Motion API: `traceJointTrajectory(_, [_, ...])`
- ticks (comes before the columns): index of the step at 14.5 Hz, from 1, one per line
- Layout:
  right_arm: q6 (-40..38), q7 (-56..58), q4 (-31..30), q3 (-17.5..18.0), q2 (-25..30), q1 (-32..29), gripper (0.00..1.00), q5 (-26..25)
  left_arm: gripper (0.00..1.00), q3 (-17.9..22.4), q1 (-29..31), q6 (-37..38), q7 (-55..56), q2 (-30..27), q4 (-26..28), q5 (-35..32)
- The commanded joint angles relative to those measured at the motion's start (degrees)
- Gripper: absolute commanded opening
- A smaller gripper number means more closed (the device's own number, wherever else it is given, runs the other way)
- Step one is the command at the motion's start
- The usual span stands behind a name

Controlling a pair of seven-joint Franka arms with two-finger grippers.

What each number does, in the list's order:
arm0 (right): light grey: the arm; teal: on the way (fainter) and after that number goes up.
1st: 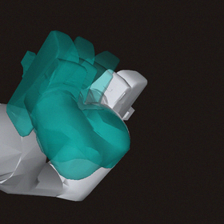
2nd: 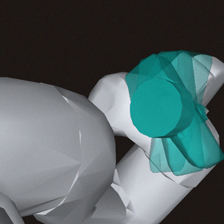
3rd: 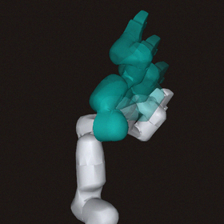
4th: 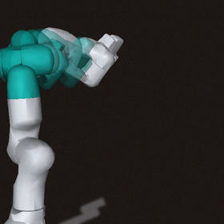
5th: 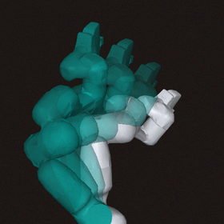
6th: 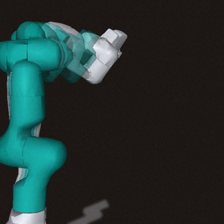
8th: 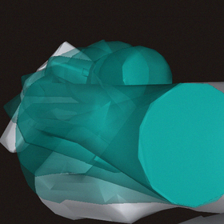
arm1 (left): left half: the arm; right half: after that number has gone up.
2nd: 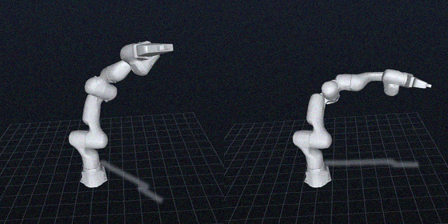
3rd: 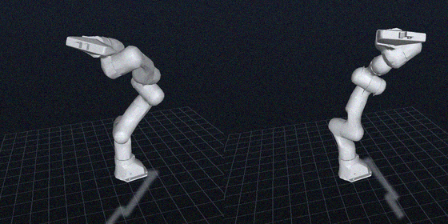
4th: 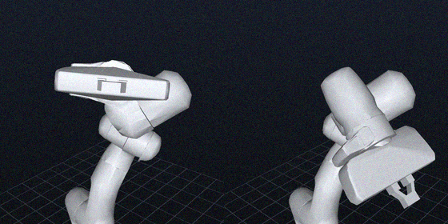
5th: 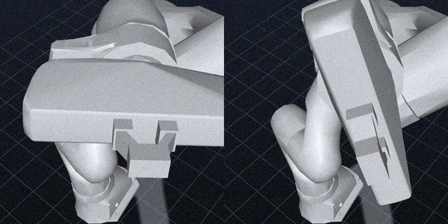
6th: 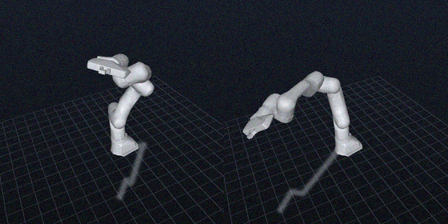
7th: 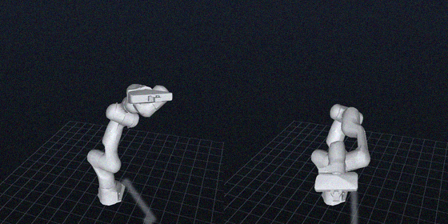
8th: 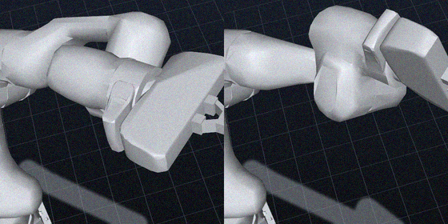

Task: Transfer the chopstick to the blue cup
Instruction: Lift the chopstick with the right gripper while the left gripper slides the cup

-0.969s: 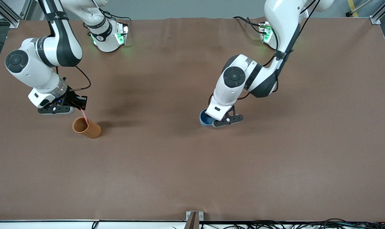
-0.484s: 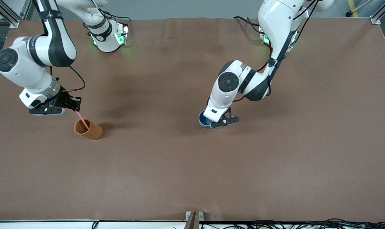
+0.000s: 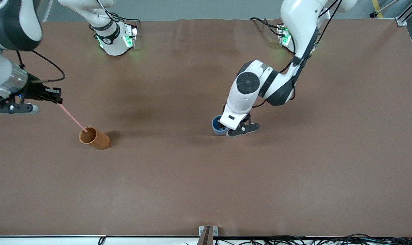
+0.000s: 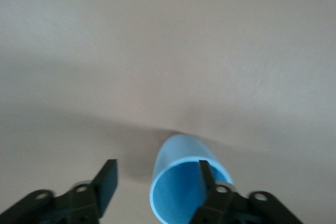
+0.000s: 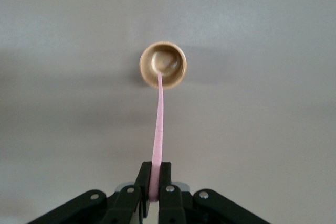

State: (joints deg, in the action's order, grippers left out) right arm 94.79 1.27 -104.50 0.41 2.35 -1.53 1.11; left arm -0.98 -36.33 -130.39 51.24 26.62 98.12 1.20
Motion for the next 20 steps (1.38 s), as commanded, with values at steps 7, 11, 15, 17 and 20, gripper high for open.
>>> traceJointTrajectory(7, [-9.8,-31.2,13.5,0.7,-4.8,22.1,0.05,3.0,1.0,-0.5,16.8,20.7,-30.6,-19.7,-0.9,-1.4])
traceJointTrajectory(11, [-5.7,-53.8,22.6,0.6,-13.2,32.4,0.0,10.8,1.0,-0.2,21.6,34.7,-44.3,-20.2,-10.8,-0.5])
traceJointTrajectory(15, [3.5,-68.0,29.4,0.6,-21.0,40.4,0.0,10.8,1.0,-0.3,25.4,43.5,-51.3,-22.2,-15.7,0.9])
traceJointTrajectory(17, [11.1,-73.4,29.4,0.7,-22.9,42.3,0.0,10.9,1.0,-0.3,25.3,43.6,-50.5,-23.5,-15.2,0.8])
traceJointTrajectory(20, [14.4,-75.9,29.4,0.6,-25.8,46.3,0.01,10.8,1.0,-0.3,26.1,40.6,-50.8,-26.2,-11.7,1.2])
